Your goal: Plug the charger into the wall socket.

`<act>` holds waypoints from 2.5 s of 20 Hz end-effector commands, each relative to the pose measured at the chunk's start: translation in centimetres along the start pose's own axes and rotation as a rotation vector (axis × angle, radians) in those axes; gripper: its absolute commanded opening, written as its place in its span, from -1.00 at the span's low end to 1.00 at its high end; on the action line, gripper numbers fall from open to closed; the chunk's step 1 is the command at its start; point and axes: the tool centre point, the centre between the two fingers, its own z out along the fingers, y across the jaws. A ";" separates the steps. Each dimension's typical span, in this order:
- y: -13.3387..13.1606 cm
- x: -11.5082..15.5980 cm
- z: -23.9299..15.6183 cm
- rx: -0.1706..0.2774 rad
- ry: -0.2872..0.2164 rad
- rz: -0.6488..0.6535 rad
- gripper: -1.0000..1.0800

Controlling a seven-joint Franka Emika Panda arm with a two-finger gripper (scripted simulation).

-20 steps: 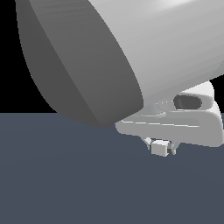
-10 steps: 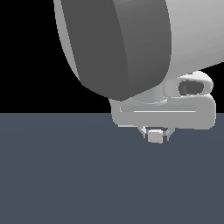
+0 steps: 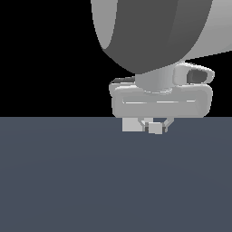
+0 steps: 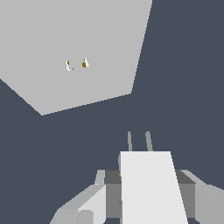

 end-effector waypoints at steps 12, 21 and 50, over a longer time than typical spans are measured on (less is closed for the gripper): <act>-1.7 1.9 -1.6 0.107 -0.001 -0.185 -1.00; -2.3 2.3 -2.0 0.143 -0.006 -0.242 -1.00; -3.8 6.1 0.1 0.154 -0.010 -0.256 -1.00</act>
